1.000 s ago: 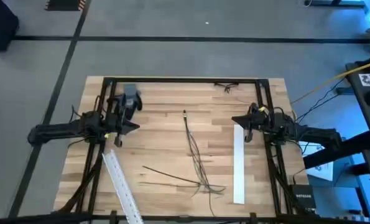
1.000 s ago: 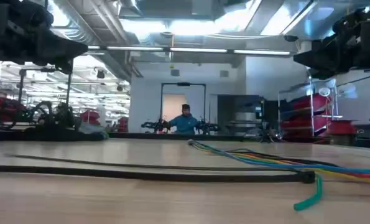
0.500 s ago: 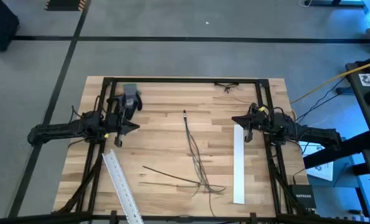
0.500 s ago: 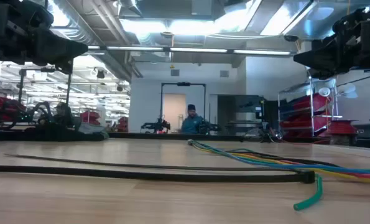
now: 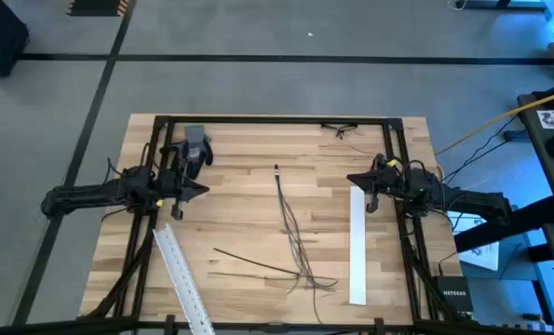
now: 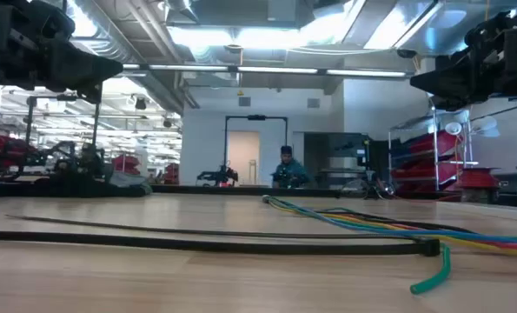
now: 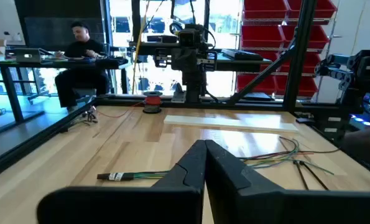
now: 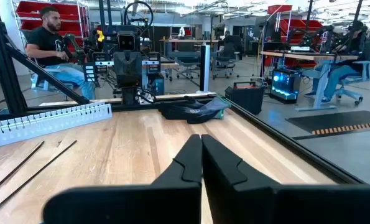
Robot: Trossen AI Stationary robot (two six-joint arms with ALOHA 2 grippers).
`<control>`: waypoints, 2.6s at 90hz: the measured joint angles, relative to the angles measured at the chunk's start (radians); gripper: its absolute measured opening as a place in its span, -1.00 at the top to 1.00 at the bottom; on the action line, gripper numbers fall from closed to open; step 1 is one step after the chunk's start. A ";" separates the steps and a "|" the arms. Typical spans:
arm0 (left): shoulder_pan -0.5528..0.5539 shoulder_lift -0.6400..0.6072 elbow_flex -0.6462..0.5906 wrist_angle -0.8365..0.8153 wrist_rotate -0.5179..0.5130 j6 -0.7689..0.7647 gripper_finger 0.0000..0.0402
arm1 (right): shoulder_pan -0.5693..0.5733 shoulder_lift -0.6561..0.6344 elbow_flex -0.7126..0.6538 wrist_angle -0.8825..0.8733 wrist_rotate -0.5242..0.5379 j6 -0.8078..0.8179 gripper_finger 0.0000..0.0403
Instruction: Ziptie cables
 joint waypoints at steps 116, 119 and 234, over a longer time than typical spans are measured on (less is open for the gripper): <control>0.000 0.000 0.000 0.000 0.000 0.000 0.99 | 0.000 0.000 0.000 0.000 0.000 0.000 0.97; 0.000 0.000 0.000 0.000 0.000 0.000 0.99 | 0.000 0.000 0.000 0.000 0.000 0.000 0.97; 0.000 0.196 0.183 0.089 -0.160 -0.138 1.00 | 0.000 0.000 0.000 0.105 0.010 0.060 0.97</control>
